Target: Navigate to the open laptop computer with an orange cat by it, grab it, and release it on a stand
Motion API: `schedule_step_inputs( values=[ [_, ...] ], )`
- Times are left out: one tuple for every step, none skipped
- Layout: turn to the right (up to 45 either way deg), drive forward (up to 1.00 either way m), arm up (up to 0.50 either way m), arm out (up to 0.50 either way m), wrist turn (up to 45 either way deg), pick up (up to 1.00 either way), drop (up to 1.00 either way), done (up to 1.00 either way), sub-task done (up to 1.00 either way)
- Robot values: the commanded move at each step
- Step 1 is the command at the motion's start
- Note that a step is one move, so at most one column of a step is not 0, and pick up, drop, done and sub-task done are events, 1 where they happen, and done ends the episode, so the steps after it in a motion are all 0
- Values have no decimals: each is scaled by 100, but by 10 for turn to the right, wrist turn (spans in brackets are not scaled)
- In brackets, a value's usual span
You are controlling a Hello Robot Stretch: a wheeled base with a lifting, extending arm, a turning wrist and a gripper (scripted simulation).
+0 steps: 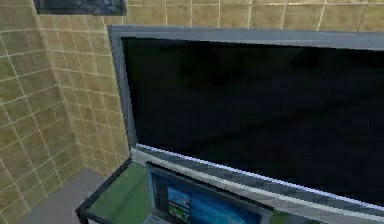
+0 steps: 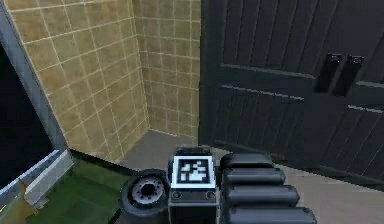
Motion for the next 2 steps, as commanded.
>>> schedule_step_inputs(
  values=[
    [-210, 0, 0, 0, 0, 0, 0, 0, 0],
    [0, 25, 0, 0, 0, 0, 0, 0, 0]
  ],
)
